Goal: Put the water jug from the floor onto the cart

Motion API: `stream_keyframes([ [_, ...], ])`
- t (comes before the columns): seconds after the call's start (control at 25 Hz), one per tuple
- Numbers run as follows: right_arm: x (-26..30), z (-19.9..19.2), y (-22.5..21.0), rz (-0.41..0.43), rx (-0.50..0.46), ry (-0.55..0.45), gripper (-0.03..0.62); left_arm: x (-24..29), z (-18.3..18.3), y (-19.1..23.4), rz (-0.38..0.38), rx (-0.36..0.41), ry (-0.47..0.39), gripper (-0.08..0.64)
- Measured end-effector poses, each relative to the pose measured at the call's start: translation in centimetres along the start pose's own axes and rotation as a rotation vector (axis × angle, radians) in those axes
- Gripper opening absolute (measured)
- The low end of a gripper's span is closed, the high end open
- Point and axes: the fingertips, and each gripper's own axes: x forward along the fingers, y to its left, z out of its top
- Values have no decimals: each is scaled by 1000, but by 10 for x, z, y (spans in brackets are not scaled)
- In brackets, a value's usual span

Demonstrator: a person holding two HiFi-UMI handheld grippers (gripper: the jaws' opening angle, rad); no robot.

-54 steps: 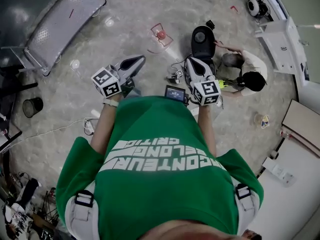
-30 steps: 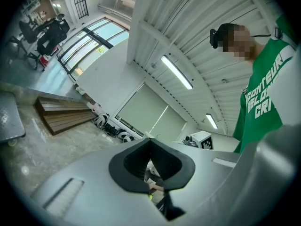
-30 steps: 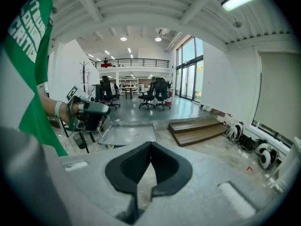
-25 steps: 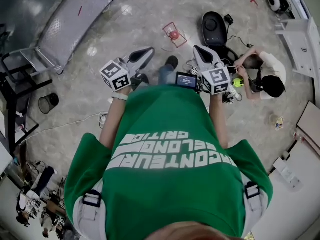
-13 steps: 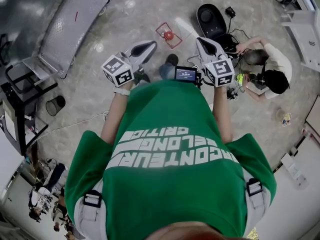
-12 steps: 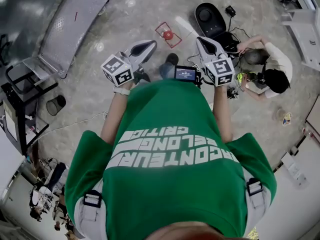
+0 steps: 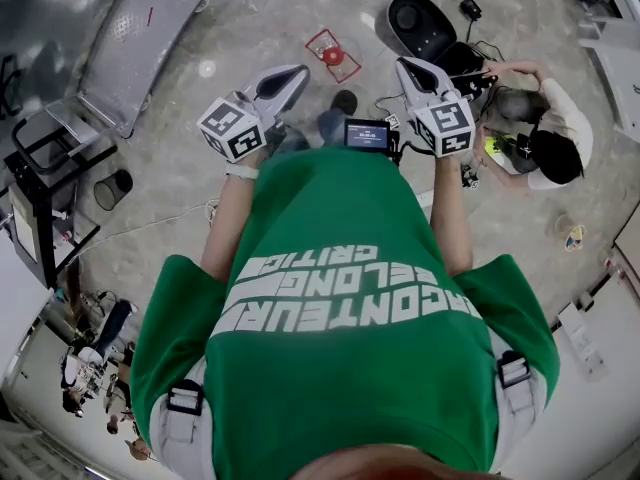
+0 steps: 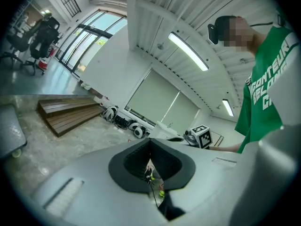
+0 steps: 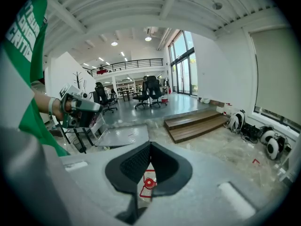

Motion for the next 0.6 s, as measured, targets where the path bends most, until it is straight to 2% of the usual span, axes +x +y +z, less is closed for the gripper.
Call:
stream_keyframes([
  [0.2,8,-3,-17,6,-7,15,-8,7,-5,8,17,-2,14,12],
  [0.6,44,-29,-35,-25,2,87,-8,22,-27,59,8,-7,97,12],
])
